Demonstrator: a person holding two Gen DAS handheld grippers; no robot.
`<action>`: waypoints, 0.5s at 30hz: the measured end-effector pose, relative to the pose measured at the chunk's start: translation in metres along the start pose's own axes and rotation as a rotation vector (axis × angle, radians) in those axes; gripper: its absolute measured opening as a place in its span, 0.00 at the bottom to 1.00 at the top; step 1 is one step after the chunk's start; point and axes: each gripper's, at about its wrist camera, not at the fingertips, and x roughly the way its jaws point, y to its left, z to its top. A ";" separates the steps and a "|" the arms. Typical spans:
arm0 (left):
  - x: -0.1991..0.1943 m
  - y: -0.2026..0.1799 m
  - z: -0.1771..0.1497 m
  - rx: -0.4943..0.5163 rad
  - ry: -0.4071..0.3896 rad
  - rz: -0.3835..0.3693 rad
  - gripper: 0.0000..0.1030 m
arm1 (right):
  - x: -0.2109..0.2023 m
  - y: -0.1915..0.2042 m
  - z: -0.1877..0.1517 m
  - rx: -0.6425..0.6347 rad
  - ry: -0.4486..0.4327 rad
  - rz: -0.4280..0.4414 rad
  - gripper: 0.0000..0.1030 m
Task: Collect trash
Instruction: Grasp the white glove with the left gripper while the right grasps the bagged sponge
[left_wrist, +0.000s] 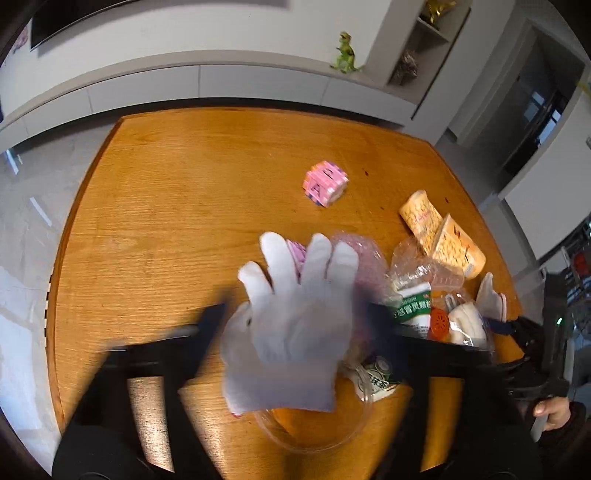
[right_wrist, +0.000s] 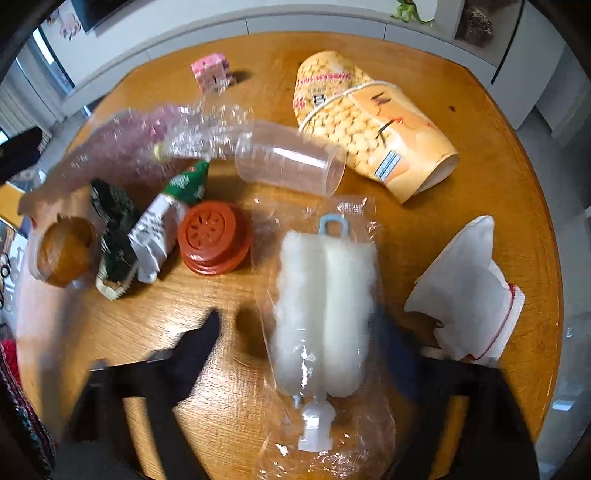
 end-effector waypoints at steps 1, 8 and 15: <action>0.002 0.002 0.000 0.000 0.010 0.000 0.93 | -0.002 0.001 0.000 -0.010 -0.010 -0.017 0.46; 0.041 0.005 -0.004 -0.017 0.133 0.001 0.90 | -0.012 -0.015 0.004 0.059 -0.006 0.102 0.39; 0.038 0.017 -0.006 -0.118 0.122 -0.083 0.15 | -0.034 -0.015 0.003 0.059 -0.052 0.155 0.39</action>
